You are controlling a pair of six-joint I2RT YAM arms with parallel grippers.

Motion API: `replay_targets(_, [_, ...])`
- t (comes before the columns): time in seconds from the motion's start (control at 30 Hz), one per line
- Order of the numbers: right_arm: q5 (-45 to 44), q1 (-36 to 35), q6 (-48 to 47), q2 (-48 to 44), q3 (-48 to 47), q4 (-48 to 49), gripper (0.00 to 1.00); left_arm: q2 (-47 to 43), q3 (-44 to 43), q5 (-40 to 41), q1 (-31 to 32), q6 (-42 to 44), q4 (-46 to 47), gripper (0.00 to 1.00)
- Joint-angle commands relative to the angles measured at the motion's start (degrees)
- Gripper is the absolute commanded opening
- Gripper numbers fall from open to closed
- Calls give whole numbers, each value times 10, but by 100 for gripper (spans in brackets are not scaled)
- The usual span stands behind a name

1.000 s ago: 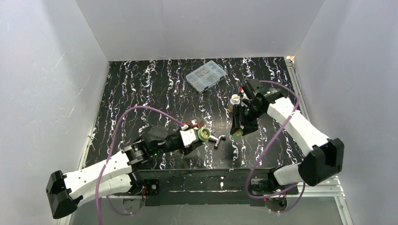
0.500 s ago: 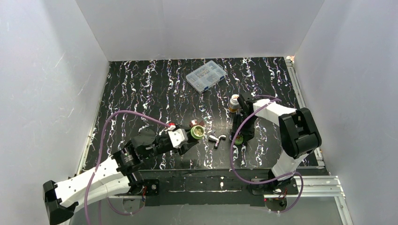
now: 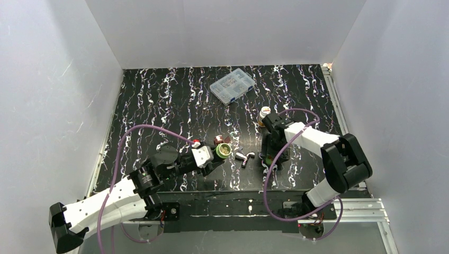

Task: Sort the pills into containers

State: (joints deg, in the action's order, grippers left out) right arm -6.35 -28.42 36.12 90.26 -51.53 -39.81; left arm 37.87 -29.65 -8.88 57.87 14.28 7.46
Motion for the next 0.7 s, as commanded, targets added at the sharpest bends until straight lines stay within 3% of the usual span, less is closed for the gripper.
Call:
replay_targets(0.0, [-73, -32, 25, -36, 27, 27, 74, -1, 3, 1, 1, -4, 28, 0])
replay_targets(0.37, [-104, -60, 22, -34, 25, 44, 74, 7, 0, 0, 1, -9, 26, 0])
replay_targets(0.67, [-106, -60, 21, -52, 38, 43, 64, 21, 0, -9, 1, -13, 30, 0])
